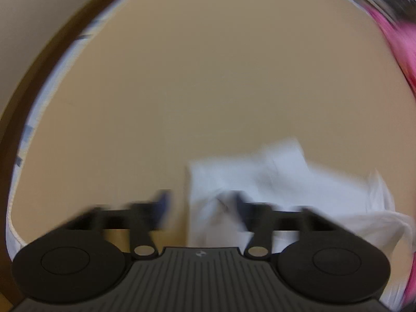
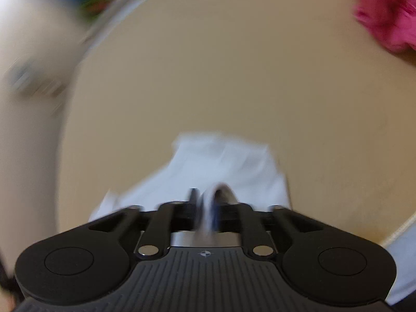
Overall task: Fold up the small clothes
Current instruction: 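Lift the hem with both grippers and fold it over the shirt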
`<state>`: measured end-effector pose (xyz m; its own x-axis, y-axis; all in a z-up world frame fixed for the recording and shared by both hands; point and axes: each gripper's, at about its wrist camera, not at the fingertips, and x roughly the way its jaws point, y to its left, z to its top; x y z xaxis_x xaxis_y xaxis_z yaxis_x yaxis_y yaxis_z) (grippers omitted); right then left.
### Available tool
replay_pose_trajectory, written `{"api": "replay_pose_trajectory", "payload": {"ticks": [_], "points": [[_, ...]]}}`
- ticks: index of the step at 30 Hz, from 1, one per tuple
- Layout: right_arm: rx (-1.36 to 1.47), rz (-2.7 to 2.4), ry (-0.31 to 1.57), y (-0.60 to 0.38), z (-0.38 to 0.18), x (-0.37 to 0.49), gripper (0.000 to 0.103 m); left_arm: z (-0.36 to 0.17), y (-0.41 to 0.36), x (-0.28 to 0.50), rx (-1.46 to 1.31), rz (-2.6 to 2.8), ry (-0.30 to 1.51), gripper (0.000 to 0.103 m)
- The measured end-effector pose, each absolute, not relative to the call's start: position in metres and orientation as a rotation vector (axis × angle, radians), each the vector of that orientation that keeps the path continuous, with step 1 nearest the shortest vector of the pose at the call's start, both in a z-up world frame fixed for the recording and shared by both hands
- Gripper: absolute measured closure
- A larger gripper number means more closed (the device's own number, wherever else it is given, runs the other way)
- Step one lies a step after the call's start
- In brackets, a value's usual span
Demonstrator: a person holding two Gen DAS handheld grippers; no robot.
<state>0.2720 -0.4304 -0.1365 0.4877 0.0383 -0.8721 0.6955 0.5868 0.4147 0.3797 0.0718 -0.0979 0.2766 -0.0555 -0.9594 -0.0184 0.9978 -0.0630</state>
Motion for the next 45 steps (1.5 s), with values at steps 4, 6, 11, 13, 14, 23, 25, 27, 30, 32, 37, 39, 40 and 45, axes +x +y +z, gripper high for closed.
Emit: {"api": "replay_pose_trajectory", "payload": {"ticks": [4, 6, 11, 13, 14, 23, 25, 27, 30, 32, 37, 39, 40, 45], "points": [[0.815, -0.366, 0.863, -0.435, -0.137, 0.264, 0.039, -0.099, 0.105, 0.385, -0.144, -0.049, 1.184, 0.016], [0.726, -0.337, 0.824, -0.434, -0.143, 0.257, 0.039, -0.109, 0.112, 0.376, -0.125, -0.077, 1.163, 0.016], [0.565, -0.324, 0.862, -0.426, -0.178, 0.268, 0.045, -0.148, 0.091, 0.357, -0.044, -0.186, 1.205, 0.016], [0.512, -0.307, 0.866, -0.420, -0.190, 0.279, 0.045, -0.158, 0.074, 0.355, 0.011, -0.206, 1.196, 0.016], [0.480, -0.301, 0.869, -0.417, -0.195, 0.285, 0.045, -0.161, 0.066, 0.357, 0.025, -0.213, 1.194, 0.016], [0.404, -0.318, 0.688, -0.406, -0.168, 0.283, 0.100, -0.144, 0.043, 0.364, 0.048, -0.192, 1.048, 0.098], [0.428, -0.366, 0.668, -0.417, -0.169, 0.280, 0.100, -0.146, 0.053, 0.370, 0.021, -0.150, 1.045, 0.098], [0.442, -0.413, 0.723, -0.427, -0.189, 0.294, 0.100, -0.163, 0.058, 0.382, 0.011, -0.098, 1.093, 0.098], [0.379, -0.448, 0.852, -0.424, -0.225, 0.317, 0.100, -0.186, 0.050, 0.394, 0.033, -0.059, 1.158, 0.082], [0.396, -0.454, 0.879, -0.422, -0.235, 0.320, 0.098, -0.187, 0.046, 0.397, 0.085, -0.013, 1.151, 0.037], [0.479, -0.433, 0.766, -0.428, -0.199, 0.269, 0.072, -0.157, 0.069, 0.368, 0.079, -0.030, 1.076, 0.018], [0.454, -0.367, 0.751, -0.419, -0.182, 0.235, 0.072, -0.147, 0.080, 0.341, 0.086, -0.050, 1.057, 0.018], [0.444, -0.338, 0.766, -0.414, -0.178, 0.218, 0.072, -0.143, 0.086, 0.325, 0.089, -0.060, 1.060, 0.017], [0.377, -0.260, 0.863, -0.373, -0.185, 0.155, 0.072, -0.153, 0.094, 0.252, 0.126, -0.118, 1.123, 0.016]]}}
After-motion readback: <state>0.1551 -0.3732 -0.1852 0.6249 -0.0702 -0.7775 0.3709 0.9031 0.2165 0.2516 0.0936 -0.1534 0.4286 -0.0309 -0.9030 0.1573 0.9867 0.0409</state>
